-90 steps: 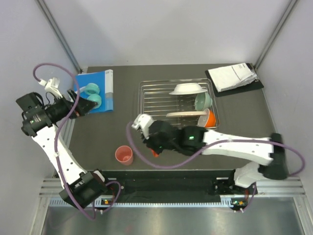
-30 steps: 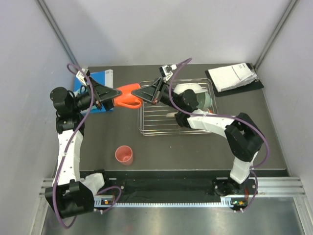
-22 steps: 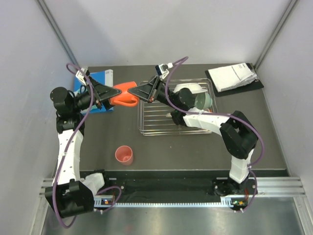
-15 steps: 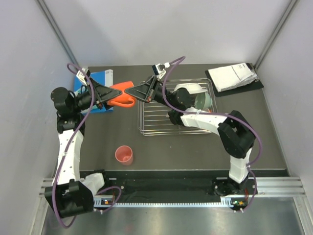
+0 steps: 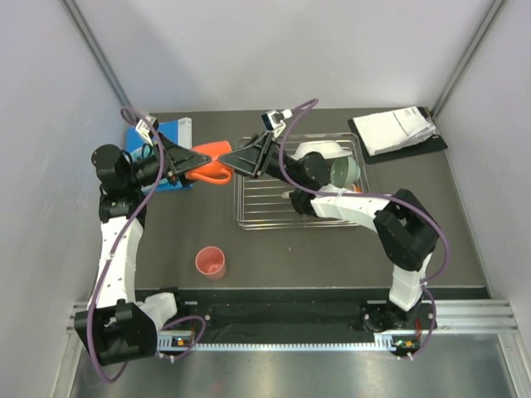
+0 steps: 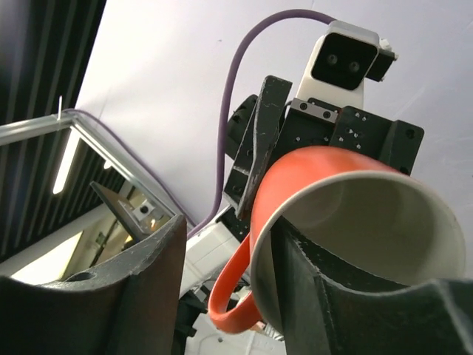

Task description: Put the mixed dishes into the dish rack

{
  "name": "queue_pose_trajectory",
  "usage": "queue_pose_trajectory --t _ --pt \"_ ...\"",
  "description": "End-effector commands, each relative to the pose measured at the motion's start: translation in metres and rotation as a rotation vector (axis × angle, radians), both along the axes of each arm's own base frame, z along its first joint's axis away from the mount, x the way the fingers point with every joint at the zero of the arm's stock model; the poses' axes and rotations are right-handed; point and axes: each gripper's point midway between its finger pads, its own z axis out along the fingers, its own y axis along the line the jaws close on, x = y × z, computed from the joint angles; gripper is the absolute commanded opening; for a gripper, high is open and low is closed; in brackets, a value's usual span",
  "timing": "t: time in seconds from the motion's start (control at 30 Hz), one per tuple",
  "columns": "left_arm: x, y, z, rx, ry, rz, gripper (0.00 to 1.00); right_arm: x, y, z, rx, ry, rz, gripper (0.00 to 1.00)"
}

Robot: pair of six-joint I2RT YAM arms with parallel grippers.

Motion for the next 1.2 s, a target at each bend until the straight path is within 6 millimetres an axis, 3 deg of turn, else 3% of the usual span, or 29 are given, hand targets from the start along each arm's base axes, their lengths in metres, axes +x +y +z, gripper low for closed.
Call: queue_pose_trajectory --t 0.0,0.17,0.2,0.27,0.3,0.37,0.4,0.5,0.53,0.57,0.6,0.63,0.67,0.7,0.73,0.77,0.83,0.93,1.17 --pt "-0.002 -0.001 0.024 0.035 -0.119 0.006 0.0 -0.018 -0.049 0.036 0.136 -0.14 -0.042 0.5" --pt "0.002 0.0 0.028 0.056 -0.148 0.008 0.0 -0.02 -0.067 0.025 0.081 -0.158 -0.04 0.58" --pt "0.005 0.001 0.028 0.085 -0.183 0.016 0.0 -0.015 -0.07 0.008 0.031 -0.14 -0.048 0.58" --pt "0.012 0.004 0.028 0.115 -0.149 0.04 0.0 -0.02 -0.082 0.002 -0.014 -0.167 -0.058 0.59" --pt "0.015 0.006 0.036 0.176 -0.245 0.056 0.0 -0.012 -0.091 -0.016 -0.057 -0.134 -0.083 0.59" --pt "0.029 0.007 0.02 0.224 -0.165 0.095 0.0 -0.015 -0.108 -0.015 -0.07 -0.137 -0.112 0.56" --pt "0.04 0.008 0.02 0.293 -0.23 0.093 0.0 -0.015 -0.115 -0.023 -0.091 -0.135 -0.121 0.55" --pt "0.061 0.01 0.0 0.464 -0.235 0.159 0.0 -0.026 -0.128 -0.012 -0.133 -0.212 -0.177 0.53" --pt "0.064 0.002 -0.004 0.501 -0.244 0.145 0.0 -0.04 -0.138 0.007 -0.119 -0.275 -0.206 0.54" --pt "0.069 0.002 -0.01 0.538 -0.236 0.151 0.0 -0.033 -0.136 -0.003 -0.202 -0.292 -0.256 0.55" --pt "0.08 0.007 -0.018 0.605 -0.225 0.185 0.0 -0.033 -0.141 0.007 -0.214 -0.327 -0.312 0.55" --pt "0.081 -0.004 -0.021 0.636 -0.239 0.161 0.0 -0.044 -0.153 0.024 -0.214 -0.37 -0.358 0.57" --pt "0.084 -0.006 -0.025 0.676 -0.243 0.165 0.0 -0.041 -0.156 0.016 -0.282 -0.392 -0.403 0.57" --pt "0.094 -0.004 -0.031 0.755 -0.253 0.185 0.0 -0.044 -0.161 0.023 -0.298 -0.413 -0.427 0.58" --pt "0.093 -0.018 -0.036 0.79 -0.271 0.158 0.0 -0.055 -0.171 0.037 -0.287 -0.453 -0.461 0.59" --pt "0.096 -0.023 -0.04 0.819 -0.28 0.147 0.0 -0.054 -0.175 0.028 -0.351 -0.461 -0.487 0.59" --pt "0.099 -0.043 -0.055 0.919 -0.322 0.082 0.0 -0.063 -0.189 0.042 -0.35 -0.497 -0.551 0.6" --pt "0.106 -0.069 -0.072 1.029 -0.375 -0.036 0.0 -0.069 -0.203 0.04 -0.387 -0.493 -0.602 0.6" --pt "0.15 -0.084 -0.102 1.092 -0.327 -0.119 0.0 -0.075 -0.219 0.027 -0.436 -0.463 -0.654 0.59"
